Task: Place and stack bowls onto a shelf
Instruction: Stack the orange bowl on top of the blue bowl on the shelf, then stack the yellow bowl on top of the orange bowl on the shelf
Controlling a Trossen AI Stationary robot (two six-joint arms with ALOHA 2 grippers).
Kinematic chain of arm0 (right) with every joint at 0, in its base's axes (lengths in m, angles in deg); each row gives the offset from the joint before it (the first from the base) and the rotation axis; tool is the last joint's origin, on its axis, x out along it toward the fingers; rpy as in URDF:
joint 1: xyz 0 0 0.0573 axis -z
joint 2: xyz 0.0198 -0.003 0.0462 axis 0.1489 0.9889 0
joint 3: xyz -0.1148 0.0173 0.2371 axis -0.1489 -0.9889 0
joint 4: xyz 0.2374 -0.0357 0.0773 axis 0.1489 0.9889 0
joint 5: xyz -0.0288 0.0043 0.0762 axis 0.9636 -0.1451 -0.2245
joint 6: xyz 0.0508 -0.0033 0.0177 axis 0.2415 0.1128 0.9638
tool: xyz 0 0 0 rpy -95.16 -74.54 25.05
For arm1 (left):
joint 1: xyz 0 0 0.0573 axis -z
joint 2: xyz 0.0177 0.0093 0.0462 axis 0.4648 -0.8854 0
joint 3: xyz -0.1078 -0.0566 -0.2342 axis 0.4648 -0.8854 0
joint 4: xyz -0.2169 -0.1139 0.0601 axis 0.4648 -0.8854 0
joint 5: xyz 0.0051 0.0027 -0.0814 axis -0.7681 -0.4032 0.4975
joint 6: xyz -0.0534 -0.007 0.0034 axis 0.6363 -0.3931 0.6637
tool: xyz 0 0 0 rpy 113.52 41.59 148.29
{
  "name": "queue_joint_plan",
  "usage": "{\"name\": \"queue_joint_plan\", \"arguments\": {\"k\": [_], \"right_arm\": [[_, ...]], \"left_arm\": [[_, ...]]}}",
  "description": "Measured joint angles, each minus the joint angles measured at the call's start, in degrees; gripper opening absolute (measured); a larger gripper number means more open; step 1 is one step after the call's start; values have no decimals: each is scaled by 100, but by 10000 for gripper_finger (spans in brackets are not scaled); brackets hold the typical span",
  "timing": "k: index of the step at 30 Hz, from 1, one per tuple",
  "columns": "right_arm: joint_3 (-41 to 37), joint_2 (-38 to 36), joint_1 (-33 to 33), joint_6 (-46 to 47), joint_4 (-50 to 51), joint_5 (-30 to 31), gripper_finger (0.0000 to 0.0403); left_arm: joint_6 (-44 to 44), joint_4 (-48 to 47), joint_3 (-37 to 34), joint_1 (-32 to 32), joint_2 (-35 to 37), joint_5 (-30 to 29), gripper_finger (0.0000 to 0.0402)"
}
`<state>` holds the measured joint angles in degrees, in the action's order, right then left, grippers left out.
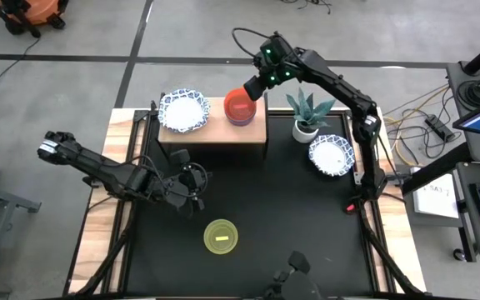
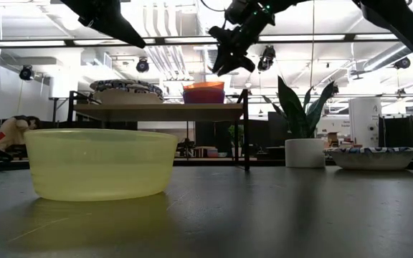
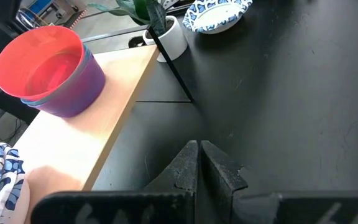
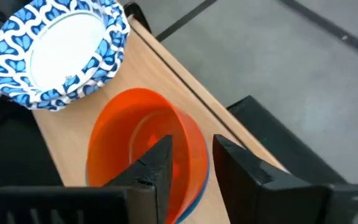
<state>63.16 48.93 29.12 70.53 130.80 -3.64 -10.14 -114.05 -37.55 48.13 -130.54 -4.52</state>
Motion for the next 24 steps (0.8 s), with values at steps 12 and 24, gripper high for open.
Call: {"name": "queue_joint_plan", "arguments": {"k": [12,24], "right_arm": [[-117,265,-93,-254,-70,89,25],[-133,-217,-241,-625,298,77,11]], "left_arm": [[0,4,0,1,-4,0,0],[26,-26,0,0,-12,9,0]]}}
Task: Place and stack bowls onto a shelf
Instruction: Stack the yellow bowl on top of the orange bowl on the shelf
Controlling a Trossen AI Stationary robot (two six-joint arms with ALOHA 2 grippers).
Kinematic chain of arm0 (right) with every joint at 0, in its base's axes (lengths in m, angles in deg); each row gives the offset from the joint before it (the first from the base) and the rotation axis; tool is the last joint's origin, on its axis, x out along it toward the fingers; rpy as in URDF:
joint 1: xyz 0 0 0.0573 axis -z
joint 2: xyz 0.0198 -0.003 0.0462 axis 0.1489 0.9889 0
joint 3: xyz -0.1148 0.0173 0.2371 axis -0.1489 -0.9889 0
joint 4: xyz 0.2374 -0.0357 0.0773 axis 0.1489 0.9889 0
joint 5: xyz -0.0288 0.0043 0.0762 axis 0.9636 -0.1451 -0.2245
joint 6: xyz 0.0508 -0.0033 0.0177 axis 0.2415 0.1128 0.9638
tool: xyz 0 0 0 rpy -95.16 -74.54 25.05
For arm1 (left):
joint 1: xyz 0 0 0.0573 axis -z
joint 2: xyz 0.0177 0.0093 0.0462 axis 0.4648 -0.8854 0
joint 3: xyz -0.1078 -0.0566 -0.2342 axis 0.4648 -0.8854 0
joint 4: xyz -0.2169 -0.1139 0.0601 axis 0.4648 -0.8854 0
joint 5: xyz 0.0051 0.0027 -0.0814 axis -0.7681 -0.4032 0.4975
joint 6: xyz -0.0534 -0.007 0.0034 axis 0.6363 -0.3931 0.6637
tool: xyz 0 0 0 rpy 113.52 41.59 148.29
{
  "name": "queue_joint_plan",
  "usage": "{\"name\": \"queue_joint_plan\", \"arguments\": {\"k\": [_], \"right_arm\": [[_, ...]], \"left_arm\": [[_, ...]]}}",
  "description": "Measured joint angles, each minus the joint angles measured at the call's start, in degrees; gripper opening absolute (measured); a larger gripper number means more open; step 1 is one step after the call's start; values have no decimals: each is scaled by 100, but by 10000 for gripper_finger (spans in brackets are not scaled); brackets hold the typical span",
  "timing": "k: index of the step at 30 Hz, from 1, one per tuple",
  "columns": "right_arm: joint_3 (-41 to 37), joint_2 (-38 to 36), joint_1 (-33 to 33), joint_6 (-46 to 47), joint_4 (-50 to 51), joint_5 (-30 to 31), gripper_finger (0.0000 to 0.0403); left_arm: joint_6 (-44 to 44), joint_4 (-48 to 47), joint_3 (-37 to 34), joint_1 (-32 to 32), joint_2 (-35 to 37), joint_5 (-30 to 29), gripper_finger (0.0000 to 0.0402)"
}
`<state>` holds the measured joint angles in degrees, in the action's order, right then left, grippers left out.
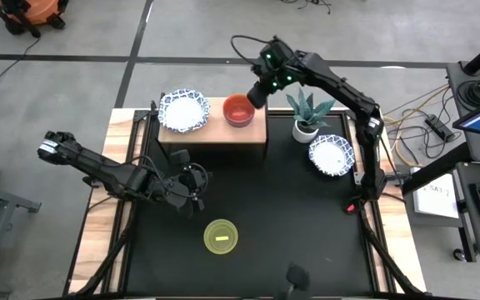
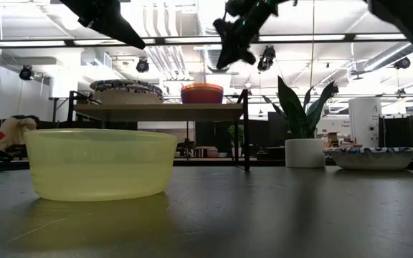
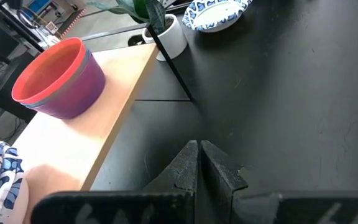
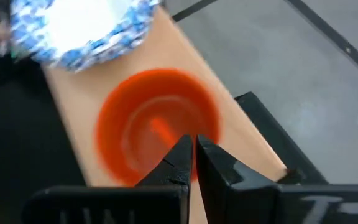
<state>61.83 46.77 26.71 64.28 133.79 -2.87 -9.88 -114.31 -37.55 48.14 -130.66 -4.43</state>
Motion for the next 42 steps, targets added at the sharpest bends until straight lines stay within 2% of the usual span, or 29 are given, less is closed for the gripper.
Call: {"name": "queue_joint_plan", "arguments": {"k": [5,10,16,20,25,28,30,33,36,42], "right_arm": [[-465,-585,-544,-436,178,-19,11],[-1854,-1509,-1346,-685,-401,-14,11],[-4338,-2877,-2300,-524,-2093,-17,11],[-5940,-3637,-2827,-412,-3329,-13,11],[-7955,-4247,-3264,-411,-5344,-61,11],[-8806,-4445,-3388,-264,-6245,-65,11],[-9186,-4533,-3407,-160,-6644,-66,11],[-9532,-4657,-3404,-88,-6850,-63,11],[-9645,-4808,-3404,-162,-6898,-63,11],[-9713,-5041,-3404,-465,-6892,-63,11]], "left_arm": [[66,0,0,1,-8,6,0],[149,-3,0,-1,-8,120,0],[322,0,0,-1,-8,498,0],[351,55,0,-1,-8,518,0],[607,76,0,-1,-8,522,0],[1037,84,0,0,-8,528,0],[1409,95,0,8,-28,726,0],[1767,97,0,13,-167,1515,0],[2192,113,0,17,-430,2272,0],[3020,251,0,20,-1228,3272,0]]}}
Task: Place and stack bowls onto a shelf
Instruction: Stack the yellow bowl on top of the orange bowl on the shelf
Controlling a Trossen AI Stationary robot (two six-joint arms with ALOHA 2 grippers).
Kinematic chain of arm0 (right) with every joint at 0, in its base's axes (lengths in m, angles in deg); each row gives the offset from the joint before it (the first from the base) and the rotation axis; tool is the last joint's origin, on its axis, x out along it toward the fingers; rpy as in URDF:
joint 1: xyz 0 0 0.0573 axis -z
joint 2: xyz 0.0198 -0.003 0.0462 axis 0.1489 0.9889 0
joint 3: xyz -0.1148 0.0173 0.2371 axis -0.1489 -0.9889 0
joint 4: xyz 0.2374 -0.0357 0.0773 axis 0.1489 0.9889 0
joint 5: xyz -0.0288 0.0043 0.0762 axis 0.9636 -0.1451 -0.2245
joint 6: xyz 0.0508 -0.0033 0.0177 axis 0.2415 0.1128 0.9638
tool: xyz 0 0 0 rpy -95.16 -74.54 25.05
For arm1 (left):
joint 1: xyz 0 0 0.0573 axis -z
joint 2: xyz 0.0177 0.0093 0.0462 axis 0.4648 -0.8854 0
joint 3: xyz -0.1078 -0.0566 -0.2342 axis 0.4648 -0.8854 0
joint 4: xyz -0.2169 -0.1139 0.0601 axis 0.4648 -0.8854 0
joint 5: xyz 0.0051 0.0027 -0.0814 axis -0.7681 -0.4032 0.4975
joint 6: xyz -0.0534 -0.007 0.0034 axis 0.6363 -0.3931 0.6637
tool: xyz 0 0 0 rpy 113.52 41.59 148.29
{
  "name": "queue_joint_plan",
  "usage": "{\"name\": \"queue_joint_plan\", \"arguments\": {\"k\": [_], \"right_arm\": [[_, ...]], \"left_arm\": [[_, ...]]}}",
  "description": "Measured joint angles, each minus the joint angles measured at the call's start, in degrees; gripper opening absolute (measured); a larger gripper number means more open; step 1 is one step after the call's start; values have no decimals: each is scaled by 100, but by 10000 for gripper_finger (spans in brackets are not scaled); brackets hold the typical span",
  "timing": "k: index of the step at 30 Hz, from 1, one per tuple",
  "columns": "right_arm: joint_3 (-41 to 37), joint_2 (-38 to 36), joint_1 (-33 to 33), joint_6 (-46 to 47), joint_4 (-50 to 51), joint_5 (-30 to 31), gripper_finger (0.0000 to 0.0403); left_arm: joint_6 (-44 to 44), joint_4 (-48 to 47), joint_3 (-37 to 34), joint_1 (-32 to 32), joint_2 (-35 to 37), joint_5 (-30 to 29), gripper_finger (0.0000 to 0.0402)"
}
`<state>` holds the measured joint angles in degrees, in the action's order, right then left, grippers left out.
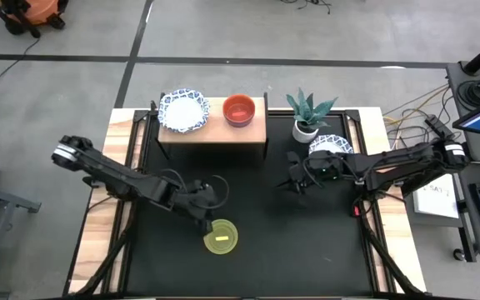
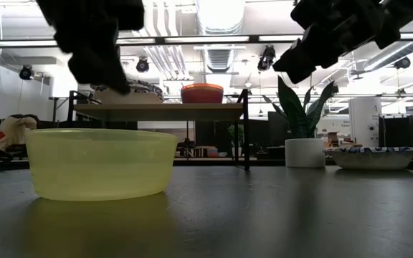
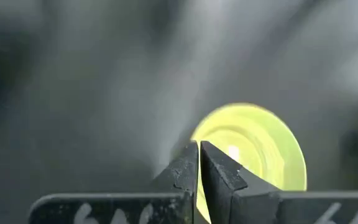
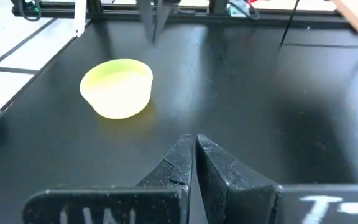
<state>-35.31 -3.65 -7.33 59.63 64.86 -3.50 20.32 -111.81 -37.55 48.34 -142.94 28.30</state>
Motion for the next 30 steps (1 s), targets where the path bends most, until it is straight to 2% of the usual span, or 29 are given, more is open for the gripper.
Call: {"name": "queue_joint_plan", "arguments": {"k": [5,13,18,21,24,30], "right_arm": [[-9,-50,0,-128,51,-2,11],[-11,-50,0,-124,150,-2,11],[-11,-50,0,-94,194,-3,11],[-11,-50,0,-92,216,-2,11],[-11,-50,0,-81,228,-3,11],[-13,-50,0,-64,373,-3,11]], "left_arm": [[105,30,189,5,-697,518,31],[-296,-323,785,0,-1515,508,110],[-191,-902,954,-61,-1939,425,129],[-218,-865,986,-65,-2072,518,125],[-220,-893,986,-56,-2126,594,103],[-147,-896,986,-130,-2061,647,10]]}}
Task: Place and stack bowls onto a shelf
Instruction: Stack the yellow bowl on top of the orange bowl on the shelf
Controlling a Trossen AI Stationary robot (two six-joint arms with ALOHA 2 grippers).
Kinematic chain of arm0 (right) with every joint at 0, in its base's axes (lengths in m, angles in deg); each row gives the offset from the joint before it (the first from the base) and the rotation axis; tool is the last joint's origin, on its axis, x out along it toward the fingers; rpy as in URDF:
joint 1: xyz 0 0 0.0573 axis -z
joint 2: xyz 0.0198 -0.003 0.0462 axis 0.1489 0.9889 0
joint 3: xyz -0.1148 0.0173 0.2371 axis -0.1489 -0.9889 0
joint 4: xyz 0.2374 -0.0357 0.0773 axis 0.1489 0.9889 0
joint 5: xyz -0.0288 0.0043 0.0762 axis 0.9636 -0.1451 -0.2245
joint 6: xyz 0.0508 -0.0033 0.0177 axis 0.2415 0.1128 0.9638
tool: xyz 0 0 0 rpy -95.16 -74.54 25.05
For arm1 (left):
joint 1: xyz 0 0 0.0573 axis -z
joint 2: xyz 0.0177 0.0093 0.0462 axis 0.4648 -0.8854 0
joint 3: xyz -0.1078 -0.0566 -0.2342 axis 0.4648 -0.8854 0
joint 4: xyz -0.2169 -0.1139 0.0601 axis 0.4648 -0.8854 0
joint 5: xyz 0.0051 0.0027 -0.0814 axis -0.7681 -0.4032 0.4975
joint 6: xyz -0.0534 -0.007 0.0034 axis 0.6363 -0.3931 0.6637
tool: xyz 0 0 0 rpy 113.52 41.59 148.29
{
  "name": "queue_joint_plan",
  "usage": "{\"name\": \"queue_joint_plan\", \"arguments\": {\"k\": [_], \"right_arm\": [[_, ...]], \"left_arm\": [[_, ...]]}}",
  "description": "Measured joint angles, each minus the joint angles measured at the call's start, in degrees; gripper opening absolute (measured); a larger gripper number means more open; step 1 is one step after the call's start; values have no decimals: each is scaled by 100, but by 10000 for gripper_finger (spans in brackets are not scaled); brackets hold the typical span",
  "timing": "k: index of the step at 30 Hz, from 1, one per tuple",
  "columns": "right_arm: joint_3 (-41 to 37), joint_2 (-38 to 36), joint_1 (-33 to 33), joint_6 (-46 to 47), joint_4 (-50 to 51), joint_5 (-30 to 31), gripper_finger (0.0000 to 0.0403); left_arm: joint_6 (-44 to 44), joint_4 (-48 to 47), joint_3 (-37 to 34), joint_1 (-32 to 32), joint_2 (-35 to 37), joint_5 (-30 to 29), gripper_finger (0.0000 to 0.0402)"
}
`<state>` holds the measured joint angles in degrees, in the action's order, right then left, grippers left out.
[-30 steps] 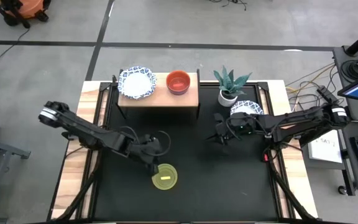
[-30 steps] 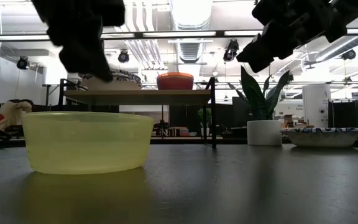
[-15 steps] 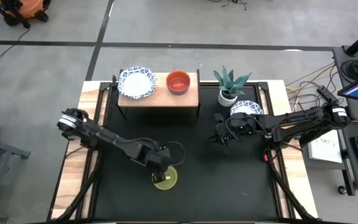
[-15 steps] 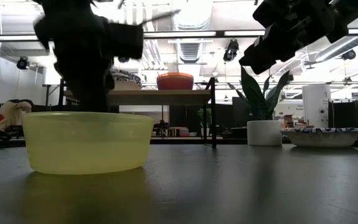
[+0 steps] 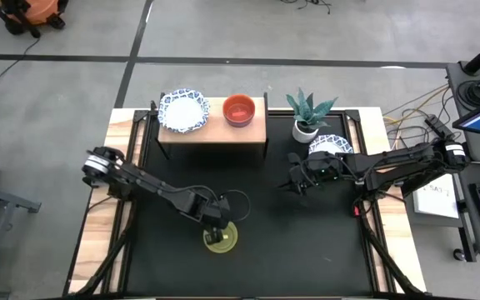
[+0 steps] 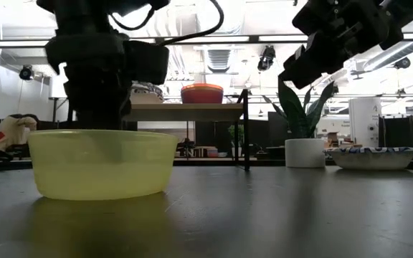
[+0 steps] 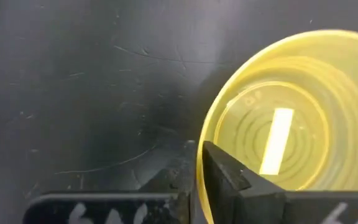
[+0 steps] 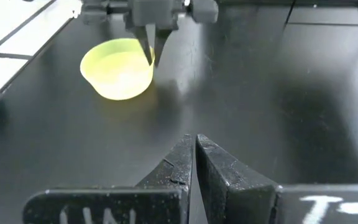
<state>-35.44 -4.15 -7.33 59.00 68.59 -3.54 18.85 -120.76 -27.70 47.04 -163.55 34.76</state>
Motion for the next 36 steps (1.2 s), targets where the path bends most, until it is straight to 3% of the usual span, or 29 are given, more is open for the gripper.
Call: {"name": "queue_joint_plan", "arguments": {"k": [6,12,18,25,31,36], "right_arm": [[0,-8,0,0,447,-1,11],[0,-9,0,-16,805,-48,11],[0,-11,0,-203,857,-60,11],[0,-11,2,-257,856,-198,11],[0,-11,2,-233,884,-198,11],[0,-11,2,-166,963,-209,11]], "left_arm": [[-318,-59,305,-199,245,39,2],[-1194,-839,1405,-830,511,39,0],[-1900,-2006,2939,-2000,514,-675,0],[-2359,-2431,4493,-3702,477,-1000,0],[-2604,-2346,4887,-4855,360,-517,0],[-2744,-2240,4721,-5134,206,-358,0]]}}
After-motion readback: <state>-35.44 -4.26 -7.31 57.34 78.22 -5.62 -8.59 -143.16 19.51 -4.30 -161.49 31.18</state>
